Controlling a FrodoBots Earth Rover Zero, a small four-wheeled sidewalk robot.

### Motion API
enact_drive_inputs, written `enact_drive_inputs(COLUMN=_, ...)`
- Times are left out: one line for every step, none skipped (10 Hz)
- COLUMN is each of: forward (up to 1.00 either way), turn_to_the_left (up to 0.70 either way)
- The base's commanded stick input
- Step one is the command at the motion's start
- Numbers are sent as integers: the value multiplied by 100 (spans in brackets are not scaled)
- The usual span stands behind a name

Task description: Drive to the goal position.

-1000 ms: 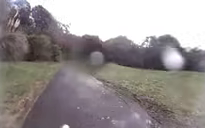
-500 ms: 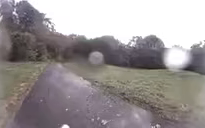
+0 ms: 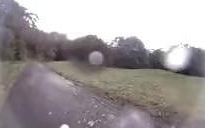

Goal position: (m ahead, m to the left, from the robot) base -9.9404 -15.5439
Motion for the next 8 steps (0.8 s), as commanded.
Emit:
enact_drive_inputs(forward=0, turn_to_the_left=-70)
enact_drive_inputs(forward=0, turn_to_the_left=-70)
enact_drive_inputs(forward=0, turn_to_the_left=-70)
enact_drive_inputs(forward=0, turn_to_the_left=-70)
enact_drive_inputs(forward=0, turn_to_the_left=-70)
enact_drive_inputs(forward=0, turn_to_the_left=-70)
enact_drive_inputs(forward=0, turn_to_the_left=-70)
enact_drive_inputs(forward=0, turn_to_the_left=-70)
